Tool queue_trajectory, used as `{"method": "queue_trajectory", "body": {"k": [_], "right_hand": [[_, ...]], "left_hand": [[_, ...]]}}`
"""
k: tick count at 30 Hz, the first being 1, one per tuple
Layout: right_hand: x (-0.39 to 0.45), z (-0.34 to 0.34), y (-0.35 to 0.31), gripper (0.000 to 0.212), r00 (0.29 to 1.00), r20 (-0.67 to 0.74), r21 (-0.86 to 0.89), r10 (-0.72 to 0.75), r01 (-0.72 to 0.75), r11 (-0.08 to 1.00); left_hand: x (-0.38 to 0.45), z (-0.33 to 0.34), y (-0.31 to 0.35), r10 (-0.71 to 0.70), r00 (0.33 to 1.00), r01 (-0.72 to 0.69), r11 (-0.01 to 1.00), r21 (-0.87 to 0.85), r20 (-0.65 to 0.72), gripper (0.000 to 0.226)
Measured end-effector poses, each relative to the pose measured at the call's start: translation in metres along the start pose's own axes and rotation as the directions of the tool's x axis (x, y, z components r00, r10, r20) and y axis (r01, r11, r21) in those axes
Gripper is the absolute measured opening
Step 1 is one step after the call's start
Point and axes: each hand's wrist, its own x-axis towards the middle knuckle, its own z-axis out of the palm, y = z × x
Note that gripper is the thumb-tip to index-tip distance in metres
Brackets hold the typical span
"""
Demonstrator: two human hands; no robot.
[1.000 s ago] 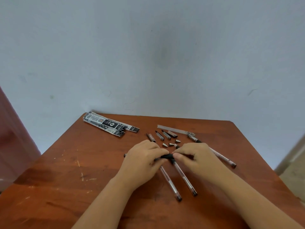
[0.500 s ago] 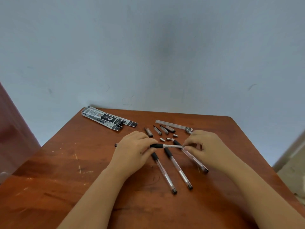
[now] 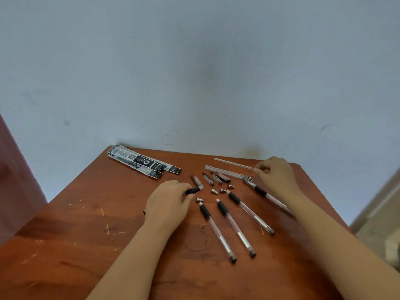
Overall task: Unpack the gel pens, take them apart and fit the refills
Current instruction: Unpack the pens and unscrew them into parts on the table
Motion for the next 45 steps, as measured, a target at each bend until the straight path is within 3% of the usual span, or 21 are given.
{"method": "queue_trajectory", "body": {"k": [8,13,17,22,24,29,32,34,36,41,43,45], "right_hand": [[0.035,0.031,-0.002,0.018,0.979,0.141,-0.069,0.144,-0.136,0.988],[0.040,0.037,0.004,0.018,0.954,0.266,-0.100,0.136,-0.112,0.989],[0.038,0.035,0.005,0.018,0.952,0.276,-0.065,0.132,-0.119,0.991],[0.023,0.020,-0.008,0.022,0.966,0.252,-0.034,0.059,-0.052,0.998],[0.010,0.007,-0.018,0.023,0.974,0.227,0.020,-0.018,0.014,1.000],[-0.033,-0.025,-0.037,0.023,0.959,0.188,0.132,-0.212,0.189,0.973],[-0.055,-0.034,-0.039,0.018,0.956,0.156,0.272,-0.247,0.199,0.942],[-0.068,-0.033,-0.038,0.014,0.964,0.110,0.367,-0.242,0.187,0.911],[-0.078,-0.028,-0.036,0.013,0.969,0.060,0.407,-0.238,0.194,0.892],[-0.087,-0.016,-0.036,0.011,0.946,0.036,0.442,-0.323,0.275,0.854],[-0.089,-0.014,-0.039,0.036,0.933,0.056,0.450,-0.354,0.293,0.844],[-0.092,-0.011,-0.041,0.040,0.926,0.084,0.463,-0.368,0.291,0.837]], "left_hand": [[0.003,0.003,-0.001,0.025,1.000,-0.026,0.999,-0.032,-0.014,0.030],[0.006,0.006,0.000,0.046,0.999,-0.047,0.998,-0.036,-0.011,0.031],[0.005,0.006,0.000,0.044,0.999,-0.044,0.999,-0.032,-0.016,0.031],[0.004,0.000,0.004,0.071,0.992,-0.077,0.996,-0.054,-0.106,0.029],[0.003,-0.001,0.007,0.128,0.975,-0.148,0.984,-0.103,-0.182,0.024],[0.000,-0.004,0.010,0.140,0.964,-0.195,0.950,-0.245,-0.224,0.023],[-0.007,-0.014,0.017,0.021,0.960,-0.153,0.875,-0.459,-0.280,0.023],[-0.011,-0.020,0.022,-0.180,0.965,0.008,0.743,-0.669,-0.189,0.033],[-0.011,-0.022,0.026,-0.301,0.952,0.146,0.626,-0.766,-0.064,0.045],[-0.010,-0.018,0.029,-0.342,0.939,0.184,0.431,-0.883,0.028,0.039],[-0.010,-0.015,0.029,-0.357,0.933,0.187,0.368,-0.911,0.047,0.038],[-0.010,-0.011,0.030,-0.346,0.936,0.186,0.340,-0.922,0.061,0.035]]}}
